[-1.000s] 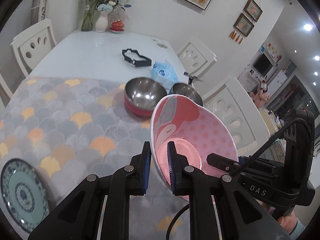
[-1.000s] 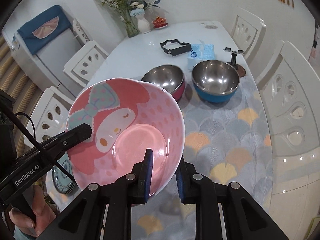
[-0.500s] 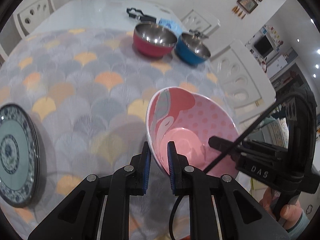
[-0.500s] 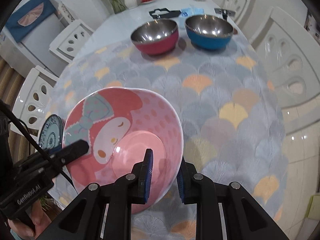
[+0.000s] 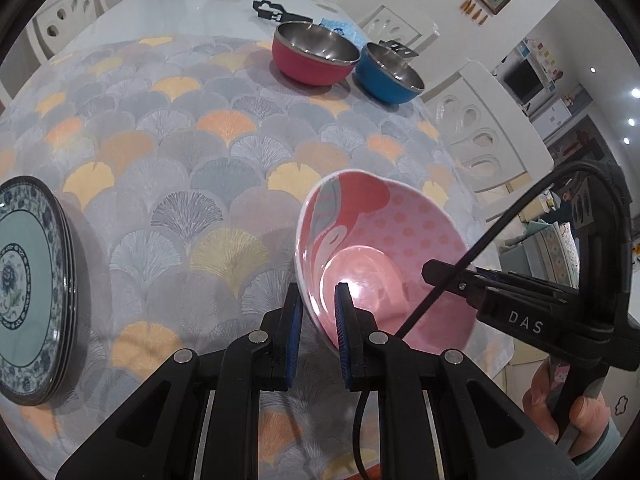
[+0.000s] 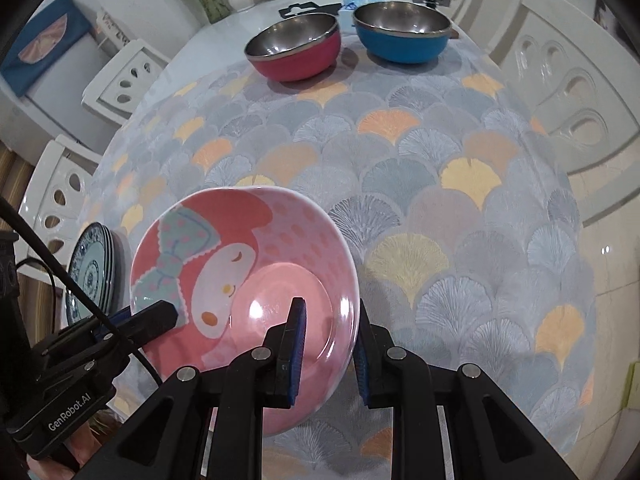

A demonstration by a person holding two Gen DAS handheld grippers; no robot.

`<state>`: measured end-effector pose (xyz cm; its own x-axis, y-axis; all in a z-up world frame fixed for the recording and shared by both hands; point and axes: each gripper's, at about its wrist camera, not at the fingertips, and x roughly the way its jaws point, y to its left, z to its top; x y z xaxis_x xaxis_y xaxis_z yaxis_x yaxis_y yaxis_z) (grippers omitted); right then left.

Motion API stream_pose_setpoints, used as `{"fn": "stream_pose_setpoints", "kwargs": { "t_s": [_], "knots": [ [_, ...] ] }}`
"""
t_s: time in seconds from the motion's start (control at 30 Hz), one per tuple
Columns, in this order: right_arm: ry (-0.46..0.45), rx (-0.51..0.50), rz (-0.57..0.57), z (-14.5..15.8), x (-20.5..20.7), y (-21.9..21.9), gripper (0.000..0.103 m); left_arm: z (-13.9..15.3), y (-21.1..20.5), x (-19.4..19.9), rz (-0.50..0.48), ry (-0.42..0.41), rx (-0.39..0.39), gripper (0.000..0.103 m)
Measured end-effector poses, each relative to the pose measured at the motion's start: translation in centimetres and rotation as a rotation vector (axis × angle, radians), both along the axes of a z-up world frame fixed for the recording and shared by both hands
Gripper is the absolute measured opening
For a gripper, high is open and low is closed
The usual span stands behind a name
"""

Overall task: Organize plates and bowls
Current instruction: 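Carry the pink bowl with both grippers beside the stacked plates, then lower the pink bowl onto the cloth and open both grippers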

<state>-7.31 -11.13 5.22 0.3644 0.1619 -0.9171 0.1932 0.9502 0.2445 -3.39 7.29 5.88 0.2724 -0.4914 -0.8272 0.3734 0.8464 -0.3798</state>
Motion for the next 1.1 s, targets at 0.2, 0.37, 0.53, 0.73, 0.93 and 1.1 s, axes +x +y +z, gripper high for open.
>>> {"fn": "stream_pose_setpoints", "kwargs": {
  "t_s": [0.2, 0.37, 0.53, 0.73, 0.93, 1.1],
  "knots": [
    [-0.022, -0.006, -0.036, 1.9, -1.3, -0.9, 0.021, 1.6, 1.2, -0.6, 0.01, -0.04, -0.003, 0.013],
    [-0.062, 0.005, -0.054, 4.4, -3.0, -1.3, 0.021, 3.3, 2.9, -1.1, 0.036, -0.073, -0.018, 0.013],
    [-0.086, 0.039, -0.058, 6.2, -4.4, -0.9, 0.021, 5.3, 4.4, -1.7, 0.058, -0.112, -0.033, 0.013],
    [-0.149, 0.07, -0.048, 9.2, -5.3, 0.2, 0.021, 9.0, 5.8, -2.4, 0.074, -0.188, -0.062, 0.013],
    [-0.251, 0.055, -0.033, 13.8, -5.5, 1.0, 0.029, 13.5, 6.4, -2.4, 0.069, -0.295, -0.088, 0.017],
    [-0.303, 0.089, -0.037, 15.9, -4.7, 0.8, 0.043, 15.9, 6.4, -0.9, 0.082, -0.332, -0.121, 0.029]
  ]
}}
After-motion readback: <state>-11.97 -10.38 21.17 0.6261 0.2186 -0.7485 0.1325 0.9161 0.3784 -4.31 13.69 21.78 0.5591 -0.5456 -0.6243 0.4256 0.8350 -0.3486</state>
